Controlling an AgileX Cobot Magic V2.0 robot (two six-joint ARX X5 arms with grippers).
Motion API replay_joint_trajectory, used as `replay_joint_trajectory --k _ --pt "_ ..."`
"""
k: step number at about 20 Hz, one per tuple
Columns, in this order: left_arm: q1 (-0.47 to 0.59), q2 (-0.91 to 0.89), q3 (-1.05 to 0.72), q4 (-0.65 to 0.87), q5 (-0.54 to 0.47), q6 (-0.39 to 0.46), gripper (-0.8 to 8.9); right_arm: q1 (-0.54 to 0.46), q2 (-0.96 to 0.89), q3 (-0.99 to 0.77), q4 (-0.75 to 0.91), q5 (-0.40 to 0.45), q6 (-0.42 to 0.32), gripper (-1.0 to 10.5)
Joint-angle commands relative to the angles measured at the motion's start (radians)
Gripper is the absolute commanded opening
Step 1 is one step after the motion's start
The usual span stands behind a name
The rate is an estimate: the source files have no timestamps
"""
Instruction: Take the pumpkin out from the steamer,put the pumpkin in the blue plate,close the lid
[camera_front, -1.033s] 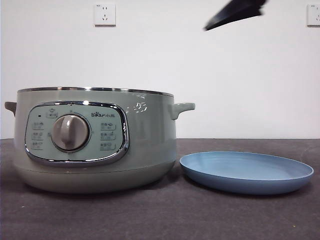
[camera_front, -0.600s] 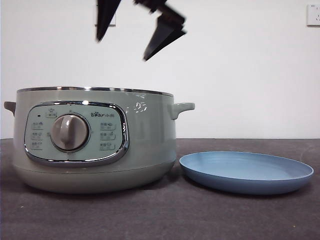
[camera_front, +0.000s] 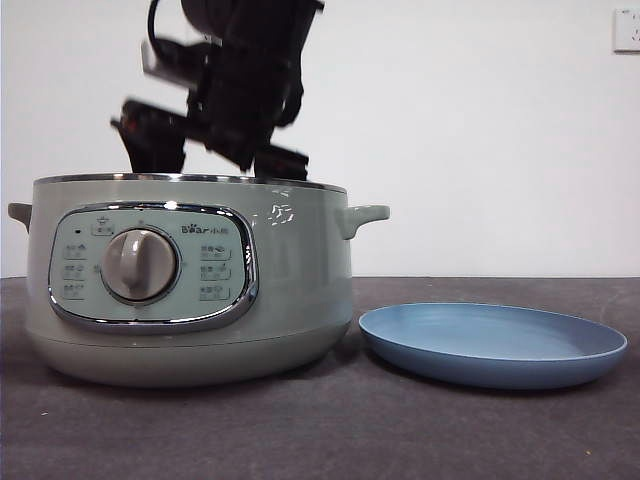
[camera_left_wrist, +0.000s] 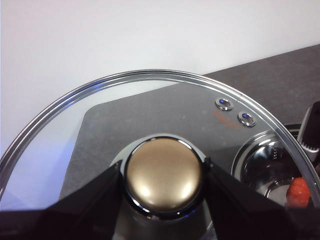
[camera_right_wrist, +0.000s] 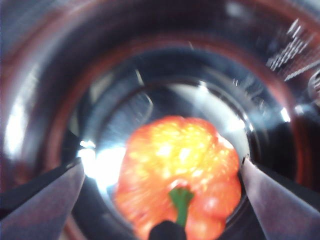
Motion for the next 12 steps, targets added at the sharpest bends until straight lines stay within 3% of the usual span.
replay_joint_trajectory --k 1,4,7,12 --pt "0.000 -0.011 0.018 0.038 -0.011 0.012 -0.09 -0.005 0.035 0.001 0.003 0.003 -0.013 6.3" --pt "0.000 -0.011 0.018 0.034 -0.011 0.012 -0.09 -0.008 0.042 0.001 0.003 0.003 -0.012 5.8" --pt "0.000 -0.011 0.018 0.034 -0.011 0.012 -0.09 -0.008 0.041 0.001 0.002 0.003 -0.012 0.0" --pt "0.000 -0.006 0.018 0.036 -0.010 0.012 -0.09 -0.008 -0.029 0.002 -0.013 0.003 0.034 -0.2"
